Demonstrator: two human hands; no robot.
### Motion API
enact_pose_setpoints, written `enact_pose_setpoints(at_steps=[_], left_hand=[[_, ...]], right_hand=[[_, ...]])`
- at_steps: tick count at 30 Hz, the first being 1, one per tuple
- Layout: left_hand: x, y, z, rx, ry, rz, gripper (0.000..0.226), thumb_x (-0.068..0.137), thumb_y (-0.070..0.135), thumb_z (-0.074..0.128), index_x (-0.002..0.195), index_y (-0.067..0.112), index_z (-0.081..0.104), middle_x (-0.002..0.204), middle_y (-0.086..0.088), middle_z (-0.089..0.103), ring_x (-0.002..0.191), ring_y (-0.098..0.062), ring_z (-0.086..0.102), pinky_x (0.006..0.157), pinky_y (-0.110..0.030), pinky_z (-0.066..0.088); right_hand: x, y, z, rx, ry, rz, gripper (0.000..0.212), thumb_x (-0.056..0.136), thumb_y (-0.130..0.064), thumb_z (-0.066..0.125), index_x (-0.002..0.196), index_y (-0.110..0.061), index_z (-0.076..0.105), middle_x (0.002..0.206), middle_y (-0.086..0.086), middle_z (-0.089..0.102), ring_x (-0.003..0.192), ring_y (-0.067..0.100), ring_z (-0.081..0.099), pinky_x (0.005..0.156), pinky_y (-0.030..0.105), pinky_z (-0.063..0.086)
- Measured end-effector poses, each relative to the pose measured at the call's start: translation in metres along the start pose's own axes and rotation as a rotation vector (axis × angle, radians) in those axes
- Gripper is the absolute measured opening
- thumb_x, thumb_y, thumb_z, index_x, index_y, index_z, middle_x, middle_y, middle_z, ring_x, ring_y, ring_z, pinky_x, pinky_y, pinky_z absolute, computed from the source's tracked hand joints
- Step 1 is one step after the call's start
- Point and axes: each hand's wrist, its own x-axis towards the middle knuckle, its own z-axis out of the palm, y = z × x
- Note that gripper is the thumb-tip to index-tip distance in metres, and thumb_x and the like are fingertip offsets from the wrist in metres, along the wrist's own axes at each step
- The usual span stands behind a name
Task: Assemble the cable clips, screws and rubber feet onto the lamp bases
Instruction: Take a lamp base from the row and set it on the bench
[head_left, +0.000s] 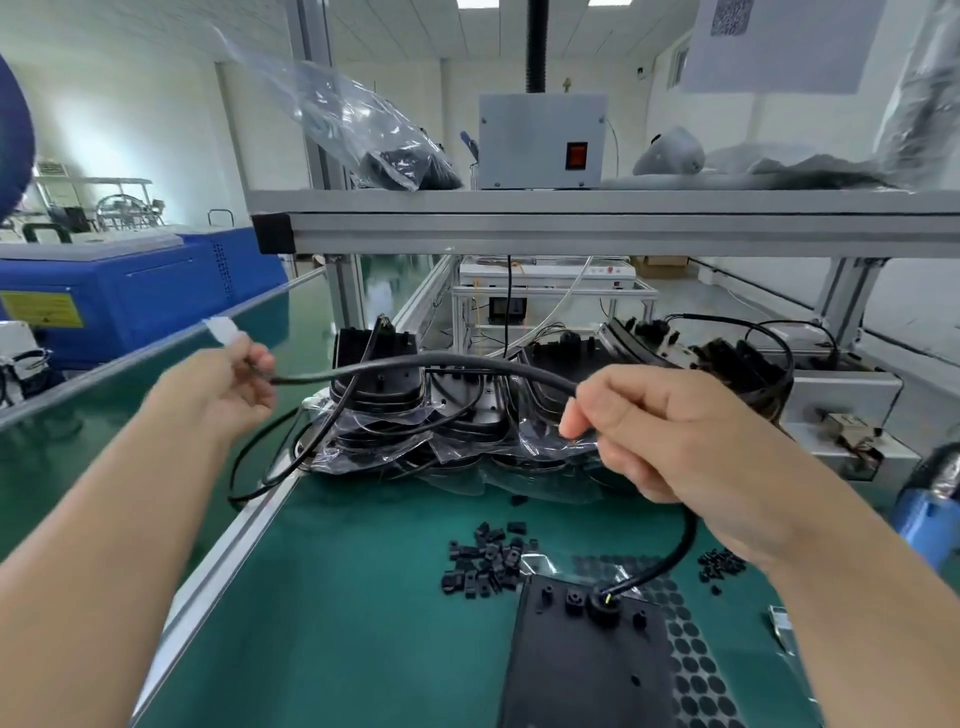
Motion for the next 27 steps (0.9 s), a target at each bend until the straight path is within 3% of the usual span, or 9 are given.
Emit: enact_pose_setpoints(at_steps=[5,10,12,14,17,20,22,27], left_hand=[[-0.014,-0.032,0.023,0.09,-0.092,-0.021,0.027,0.101,0.029,0.048,0.076,0.02,0.053,0.039,0.013,0.05,0.032,0.002,0.045,0.058,-0.017,0.034],[-0.012,-0.034,0.032,0.033,-0.084,-0.027,0.028,0.103,0.028,0.044,0.077,0.018,0.049,0.051,0.008,0.047,0.031,-0.001,0.043,0.036,-0.01,0.034],[-0.009,-0.035,0.033,0.038,-0.083,-0.043,0.028,0.104,0.028,0.043,0.078,0.017,0.047,0.056,0.006,0.042,0.029,-0.001,0.038,0.034,-0.009,0.03],[-0.003,-0.035,0.031,0.032,-0.075,-0.069,0.03,0.104,0.027,0.041,0.076,0.017,0.044,0.047,0.007,0.042,0.027,-0.001,0.035,0.032,-0.01,0.027],[0.01,-0.033,0.024,0.019,-0.004,-0.094,0.03,0.104,0.023,0.042,0.075,0.017,0.043,0.05,0.007,0.045,0.025,0.0,0.039,0.032,-0.012,0.032],[0.023,-0.035,0.022,0.038,0.098,-0.07,0.016,0.101,0.017,0.05,0.086,0.013,0.051,0.05,0.004,0.051,0.03,-0.002,0.043,0.034,-0.012,0.035],[0.027,-0.038,0.022,0.05,0.167,-0.041,0.009,0.098,0.015,0.056,0.092,0.01,0.055,0.062,0.001,0.052,0.037,-0.004,0.042,0.031,-0.012,0.035],[0.042,-0.039,0.008,0.071,0.325,-0.023,0.02,0.096,0.013,0.057,0.076,0.008,0.057,0.059,-0.001,0.054,0.029,-0.006,0.039,0.033,-0.018,0.032]], right_hand=[[0.003,0.006,0.0,0.014,0.017,0.001,0.029,0.099,-0.033,0.048,0.084,-0.026,0.071,0.055,-0.003,0.046,0.044,0.004,0.033,0.042,0.007,0.029],[0.001,-0.001,0.005,-0.041,-0.031,-0.011,0.027,0.094,-0.043,0.05,0.085,-0.03,0.071,0.058,-0.005,0.056,0.047,0.007,0.038,0.046,0.013,0.032],[-0.002,-0.007,0.01,-0.121,-0.128,-0.067,0.033,0.087,-0.055,0.046,0.087,-0.031,0.07,0.056,-0.006,0.052,0.048,0.009,0.038,0.047,0.018,0.032],[-0.008,-0.013,0.017,-0.158,-0.236,-0.134,0.035,0.084,-0.059,0.046,0.086,-0.033,0.069,0.054,-0.006,0.044,0.047,0.011,0.035,0.045,0.02,0.03],[-0.018,-0.013,0.023,-0.219,-0.33,-0.163,0.032,0.086,-0.06,0.05,0.086,-0.031,0.064,0.054,-0.009,0.046,0.046,0.003,0.036,0.044,0.013,0.031],[-0.022,-0.006,0.033,-0.244,-0.369,-0.17,0.025,0.092,-0.051,0.054,0.084,-0.028,0.058,0.06,-0.008,0.05,0.052,0.003,0.042,0.05,0.015,0.035],[-0.023,-0.002,0.041,-0.275,-0.384,-0.182,0.026,0.094,-0.05,0.053,0.085,-0.026,0.057,0.061,-0.008,0.051,0.054,0.003,0.045,0.052,0.014,0.035],[-0.028,0.009,0.043,-0.286,-0.42,-0.122,0.029,0.092,-0.059,0.049,0.08,-0.034,0.057,0.061,-0.013,0.05,0.056,0.004,0.046,0.055,0.013,0.034]])
